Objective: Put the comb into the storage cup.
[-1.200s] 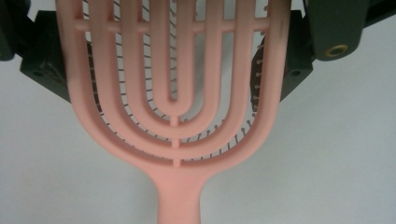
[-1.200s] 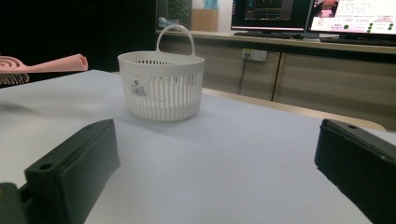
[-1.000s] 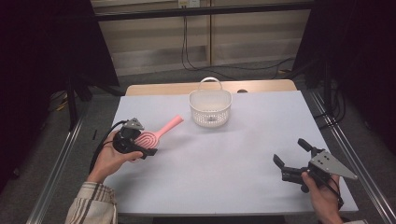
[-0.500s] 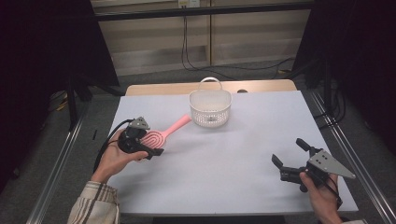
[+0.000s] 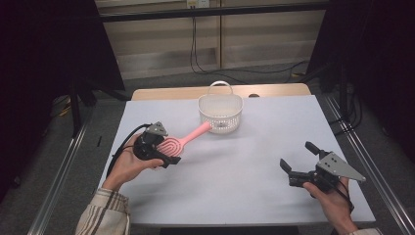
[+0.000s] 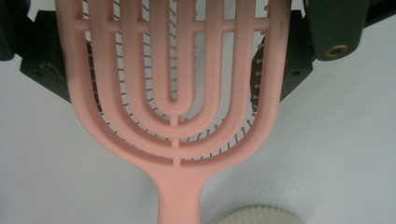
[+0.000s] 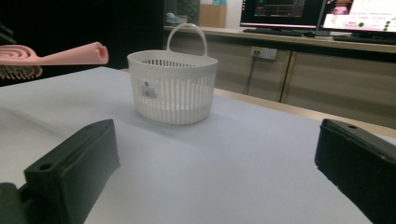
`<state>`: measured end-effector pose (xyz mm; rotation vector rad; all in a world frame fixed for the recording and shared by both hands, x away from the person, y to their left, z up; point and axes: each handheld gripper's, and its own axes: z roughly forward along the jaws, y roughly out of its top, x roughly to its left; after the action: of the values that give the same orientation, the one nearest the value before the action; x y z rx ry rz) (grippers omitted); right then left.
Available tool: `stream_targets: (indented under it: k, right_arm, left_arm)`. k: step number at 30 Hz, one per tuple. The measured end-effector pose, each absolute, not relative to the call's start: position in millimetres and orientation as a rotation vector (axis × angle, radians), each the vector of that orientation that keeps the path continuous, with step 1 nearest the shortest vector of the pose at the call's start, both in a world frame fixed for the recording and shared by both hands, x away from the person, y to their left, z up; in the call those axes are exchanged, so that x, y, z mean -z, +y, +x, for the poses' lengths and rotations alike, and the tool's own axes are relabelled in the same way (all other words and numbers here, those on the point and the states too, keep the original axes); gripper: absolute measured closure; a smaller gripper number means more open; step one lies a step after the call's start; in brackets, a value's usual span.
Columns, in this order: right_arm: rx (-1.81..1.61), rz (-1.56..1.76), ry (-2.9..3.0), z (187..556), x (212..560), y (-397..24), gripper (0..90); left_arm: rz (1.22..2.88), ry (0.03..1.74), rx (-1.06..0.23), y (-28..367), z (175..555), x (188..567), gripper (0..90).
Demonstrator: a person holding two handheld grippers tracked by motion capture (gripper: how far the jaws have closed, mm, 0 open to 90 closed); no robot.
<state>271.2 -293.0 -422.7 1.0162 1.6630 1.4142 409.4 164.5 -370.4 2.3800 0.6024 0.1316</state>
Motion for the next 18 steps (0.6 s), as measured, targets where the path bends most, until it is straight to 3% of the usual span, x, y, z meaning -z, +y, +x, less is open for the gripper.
stream_targets:
  k: [18]
  right_arm:
    - [-1.425,0.887,1.772,287.1,407.0,-254.8,0.0]
  left_arm:
    - [2.416,0.481,-0.092,130.5,409.4,360.2,20.2]
